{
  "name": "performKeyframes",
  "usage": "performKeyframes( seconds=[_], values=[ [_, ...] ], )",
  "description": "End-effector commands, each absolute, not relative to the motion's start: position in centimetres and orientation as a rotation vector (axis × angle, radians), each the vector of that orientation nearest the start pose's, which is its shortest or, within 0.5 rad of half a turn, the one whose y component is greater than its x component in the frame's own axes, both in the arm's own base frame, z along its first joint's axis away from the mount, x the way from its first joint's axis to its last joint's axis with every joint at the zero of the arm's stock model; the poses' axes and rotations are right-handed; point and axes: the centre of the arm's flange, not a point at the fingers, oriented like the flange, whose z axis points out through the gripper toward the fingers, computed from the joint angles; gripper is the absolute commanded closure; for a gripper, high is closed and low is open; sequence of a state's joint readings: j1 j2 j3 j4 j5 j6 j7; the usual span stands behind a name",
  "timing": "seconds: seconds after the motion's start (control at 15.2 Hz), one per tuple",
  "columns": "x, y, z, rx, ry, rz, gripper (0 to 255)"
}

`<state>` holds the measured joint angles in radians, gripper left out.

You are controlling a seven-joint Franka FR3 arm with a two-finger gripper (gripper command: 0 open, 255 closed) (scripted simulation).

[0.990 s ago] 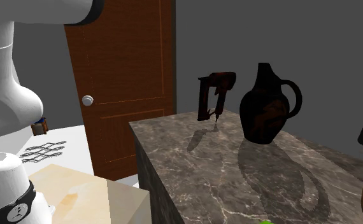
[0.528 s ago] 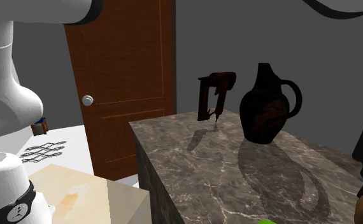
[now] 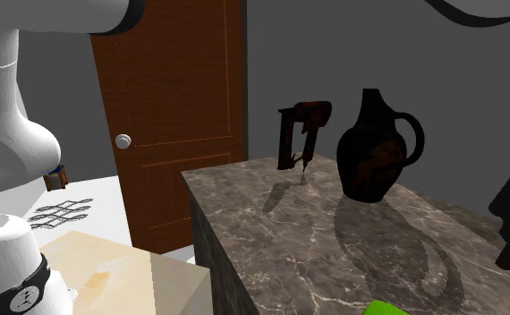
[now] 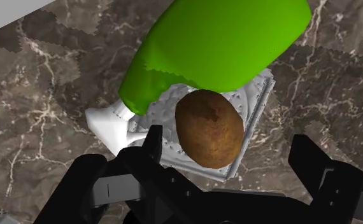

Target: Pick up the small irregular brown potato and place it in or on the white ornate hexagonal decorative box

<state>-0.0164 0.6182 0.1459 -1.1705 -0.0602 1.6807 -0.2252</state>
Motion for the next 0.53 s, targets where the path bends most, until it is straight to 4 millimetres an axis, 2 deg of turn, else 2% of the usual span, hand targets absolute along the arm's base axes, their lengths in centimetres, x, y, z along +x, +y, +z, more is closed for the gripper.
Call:
performKeyframes(
  seconds=[0.0, 0.07, 0.33, 0.46],
  values=[
    [71.6, 6.0, 42.7, -3.061, -0.529, 0.157, 0],
    [71.6, 6.0, 42.7, -3.061, -0.529, 0.157, 0],
    [72.1, 5.9, 47.7, -3.061, -0.529, 0.157, 0],
    [72.1, 5.9, 47.7, -3.061, -0.529, 0.157, 0]
  ],
)
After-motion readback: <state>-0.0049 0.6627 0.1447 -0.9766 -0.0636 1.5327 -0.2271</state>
